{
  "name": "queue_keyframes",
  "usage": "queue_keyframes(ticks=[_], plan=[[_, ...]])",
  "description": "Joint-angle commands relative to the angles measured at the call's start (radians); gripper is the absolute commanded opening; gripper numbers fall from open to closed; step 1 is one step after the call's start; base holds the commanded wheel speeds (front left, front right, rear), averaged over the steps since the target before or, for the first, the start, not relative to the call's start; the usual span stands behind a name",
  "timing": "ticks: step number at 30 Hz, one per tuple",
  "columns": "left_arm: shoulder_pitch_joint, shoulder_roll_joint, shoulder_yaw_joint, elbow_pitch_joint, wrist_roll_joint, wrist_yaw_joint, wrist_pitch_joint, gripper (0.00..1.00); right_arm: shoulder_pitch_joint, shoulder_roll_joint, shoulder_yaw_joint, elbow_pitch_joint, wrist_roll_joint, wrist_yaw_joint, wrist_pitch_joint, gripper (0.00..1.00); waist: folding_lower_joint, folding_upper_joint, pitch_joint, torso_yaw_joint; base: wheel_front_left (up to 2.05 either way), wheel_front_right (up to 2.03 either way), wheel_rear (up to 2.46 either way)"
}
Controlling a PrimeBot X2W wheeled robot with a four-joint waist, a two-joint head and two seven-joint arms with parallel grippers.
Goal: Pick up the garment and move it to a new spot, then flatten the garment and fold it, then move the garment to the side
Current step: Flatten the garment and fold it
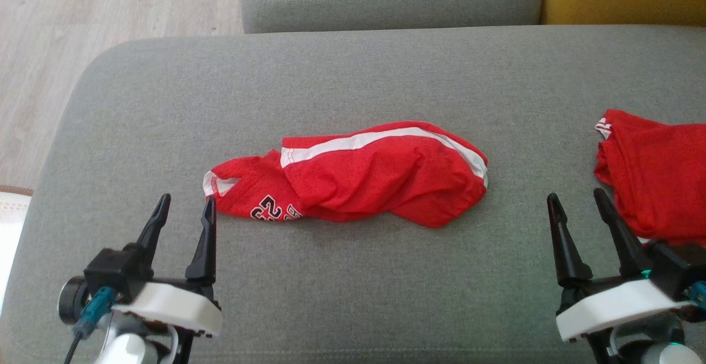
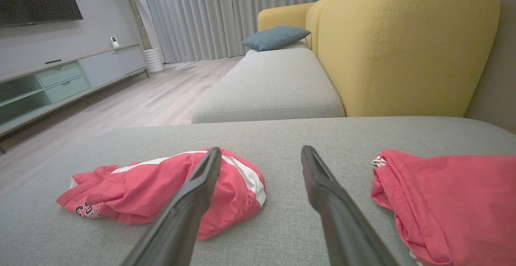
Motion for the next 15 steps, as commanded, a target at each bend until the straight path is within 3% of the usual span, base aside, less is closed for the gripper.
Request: queue_keyframes(ticks=[1,15], plan=[[-0.038,0.027,0.036,-0.036,0.006,0.006,-0.007,1.00,-0.025,-0.015,0.018,-0.039,-0.004,0.007,0.003,1.00,0.0000,0.0000,0.001,0.000,0.00,0.00,0.00],[-0.068,0.031,0.024,-0.037,0.014,0.009,-0.002,1.00,-0.038,-0.010,0.014,-0.049,-0.006,0.007,0.000,1.00,0.0000,0.0000,0.027,0.013,0.00,0.00,0.00]])
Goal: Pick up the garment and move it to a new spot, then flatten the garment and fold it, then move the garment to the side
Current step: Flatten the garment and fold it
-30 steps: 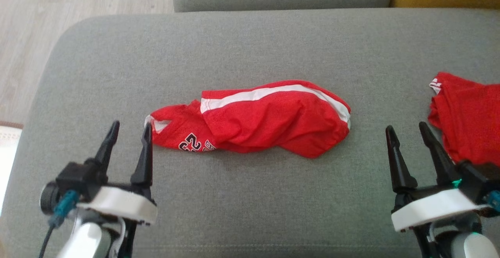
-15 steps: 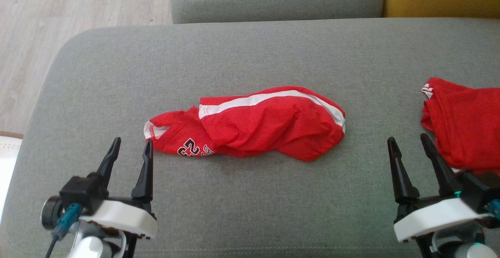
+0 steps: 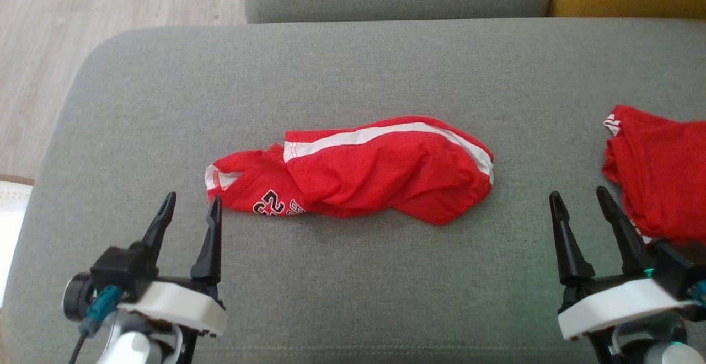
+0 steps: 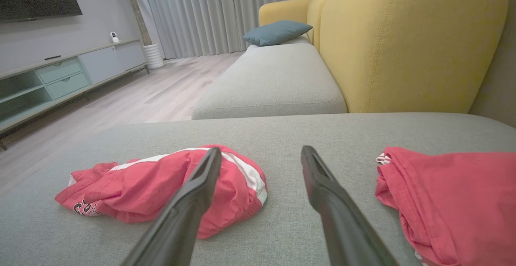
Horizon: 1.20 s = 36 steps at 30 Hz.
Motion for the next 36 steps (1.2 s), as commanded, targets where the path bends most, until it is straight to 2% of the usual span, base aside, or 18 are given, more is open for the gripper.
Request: queue_keyframes(ticks=[1,5,9,16,22,29,36], plan=[[-0.068,0.027,0.034,-0.037,0.010,0.003,-0.001,1.00,-0.038,-0.011,0.020,-0.042,-0.007,0.007,-0.005,1.00,0.0000,-0.0001,0.010,0.005,0.00,0.00,0.00],[-0.128,0.013,0.005,-0.030,0.012,-0.024,0.026,1.00,-0.049,-0.010,0.018,-0.051,-0.008,0.007,-0.004,1.00,0.0000,-0.0001,0.045,0.009,0.00,0.00,0.00],[-0.241,-0.036,-0.045,0.017,-0.014,-0.083,0.092,1.00,-0.072,-0.010,0.028,-0.057,-0.009,0.007,-0.002,1.00,0.0000,-0.0001,0.097,0.003,0.00,0.00,0.00],[-0.445,-0.121,-0.084,0.243,-0.106,-0.183,0.244,1.00,-0.115,-0.012,0.039,-0.049,-0.006,0.007,-0.010,1.00,0.0000,-0.0001,0.177,-0.040,0.00,0.00,0.00],[-0.560,-0.137,-0.060,0.457,-0.166,-0.219,0.323,1.00,-0.131,-0.009,0.032,-0.035,-0.003,0.007,-0.022,1.00,0.0000,-0.0001,0.206,-0.073,0.00,0.00,0.00],[-0.621,-0.148,-0.054,0.593,-0.204,-0.243,0.385,1.00,-0.138,-0.007,0.030,-0.024,0.001,0.007,-0.030,1.00,0.0000,-0.0001,0.214,-0.087,0.00,0.00,0.00],[-0.663,-0.159,-0.055,0.675,-0.220,-0.272,0.371,1.00,-0.147,-0.004,0.029,-0.017,0.004,0.007,-0.037,1.00,0.0000,-0.0001,0.222,-0.093,0.00,0.00,0.00]])
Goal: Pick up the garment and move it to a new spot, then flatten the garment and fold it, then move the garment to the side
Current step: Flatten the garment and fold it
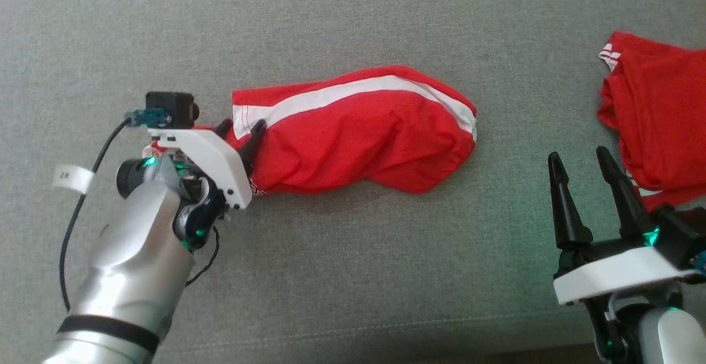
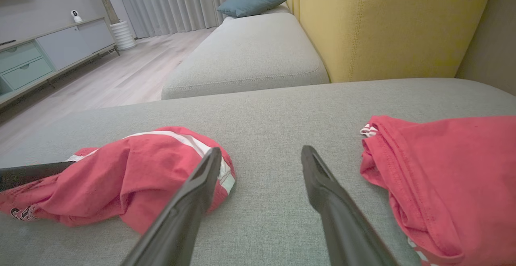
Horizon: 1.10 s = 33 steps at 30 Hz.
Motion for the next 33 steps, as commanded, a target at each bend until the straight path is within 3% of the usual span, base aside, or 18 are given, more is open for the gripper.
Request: queue_keyframes(ticks=[1,2,3,4,13,19,28,29,30,31,32,33], plan=[[-0.051,0.022,0.029,-0.017,-0.003,-0.009,-0.011,0.75,-0.037,-0.006,0.016,-0.032,0.002,0.007,-0.013,1.00,-0.0001,0.0000,0.000,0.001,0.00,0.00,0.00],[-0.055,0.021,0.026,-0.013,-0.003,-0.014,-0.016,0.49,-0.036,-0.006,0.015,-0.032,0.002,0.007,-0.013,1.00,-0.0001,0.0000,0.001,0.002,0.00,0.00,0.00],[-0.058,0.021,0.023,-0.010,-0.001,-0.018,-0.024,0.11,-0.036,-0.005,0.014,-0.031,0.002,0.007,-0.013,1.00,-0.0001,0.0000,0.001,0.002,0.00,0.00,0.00],[-0.061,0.019,0.020,-0.004,-0.003,-0.022,-0.025,0.00,-0.035,-0.005,0.014,-0.030,0.003,0.007,-0.013,1.00,-0.0001,0.0000,0.001,0.004,0.00,0.00,0.00],[-0.082,0.018,-0.001,-0.003,0.015,-0.033,-0.080,0.00,-0.072,-0.033,0.022,0.033,0.012,0.007,0.028,1.00,-0.0001,0.0000,0.004,0.023,0.00,0.00,0.00],[-0.097,0.008,-0.016,-0.033,0.026,-0.032,-0.096,0.00,-0.183,-0.094,0.083,0.177,0.057,0.007,0.076,1.00,-0.0001,0.0000,0.036,0.051,0.00,0.00,0.00],[-0.119,-0.001,-0.035,-0.049,0.029,-0.037,-0.109,0.00,-0.368,-0.108,0.182,0.436,0.116,0.007,0.081,1.00,-0.0001,0.0000,0.075,0.085,0.00,0.00,0.00],[-0.120,-0.001,-0.037,-0.050,0.030,-0.037,-0.111,0.00,-0.378,-0.107,0.190,0.452,0.123,0.007,0.081,0.89,-0.0001,0.0000,0.077,0.087,0.00,0.00,0.00],[-0.120,-0.001,-0.037,-0.050,0.030,-0.037,-0.111,0.00,-0.378,-0.107,0.190,0.452,0.123,0.007,0.081,0.89,-0.0001,0.0000,0.077,0.087,0.00,0.00,0.00],[-0.121,0.000,-0.037,-0.052,0.030,-0.038,-0.116,0.00,-0.388,-0.110,0.197,0.465,0.125,0.007,0.080,0.63,-0.0001,0.0000,0.080,0.088,0.00,0.00,0.00],[-0.122,0.002,-0.037,-0.055,0.032,-0.038,-0.124,0.00,-0.397,-0.112,0.203,0.477,0.129,0.007,0.079,0.06,-0.0001,0.0000,0.082,0.089,0.00,0.00,0.00],[-0.122,0.003,-0.037,-0.058,0.033,-0.038,-0.133,0.00,-0.406,-0.115,0.208,0.483,0.130,0.007,0.071,0.00,-0.0001,0.0000,0.084,0.090,0.00,0.00,0.00]])
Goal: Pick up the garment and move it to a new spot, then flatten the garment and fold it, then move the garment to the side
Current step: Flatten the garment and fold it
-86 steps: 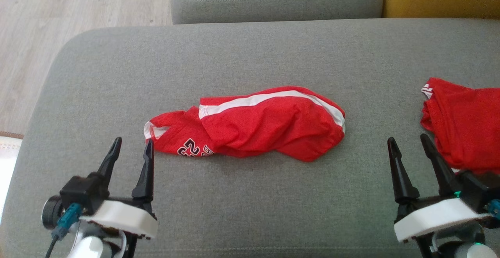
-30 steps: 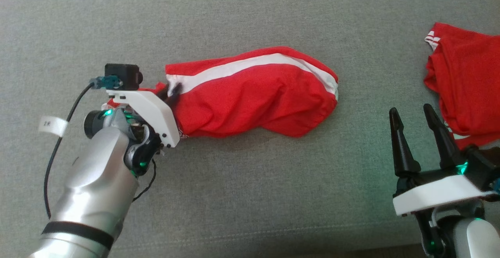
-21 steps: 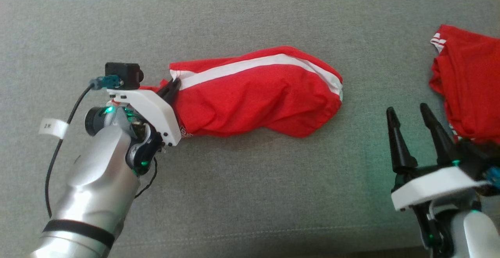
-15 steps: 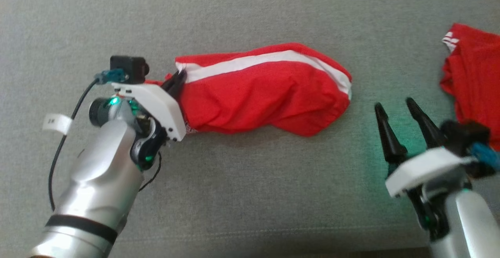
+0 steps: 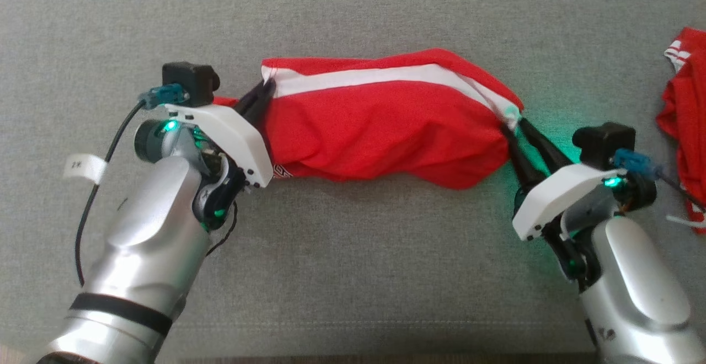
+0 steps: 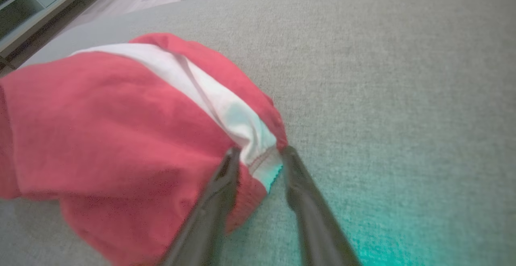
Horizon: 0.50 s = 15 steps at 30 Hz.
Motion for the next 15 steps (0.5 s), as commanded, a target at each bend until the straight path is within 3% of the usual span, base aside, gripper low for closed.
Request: queue_keyframes(ticks=[1,8,15], plan=[[-0.050,0.030,0.026,-0.038,0.014,-0.003,-0.025,0.00,-0.031,-0.013,0.021,-0.029,0.007,0.007,-0.017,0.00,0.0000,0.0000,0.001,0.002,0.00,0.00,0.00],[-0.011,0.074,0.044,-0.149,0.058,0.033,-0.179,0.00,-0.041,-0.049,0.014,-0.097,0.006,0.007,-0.098,0.00,0.0000,0.0000,-0.046,0.000,0.00,0.00,0.00],[0.064,0.159,0.093,-0.464,0.115,0.123,-0.240,0.00,-0.021,-0.093,-0.042,-0.324,-0.012,0.007,-0.099,0.00,0.0000,0.0000,-0.158,-0.003,0.00,0.00,0.00]])
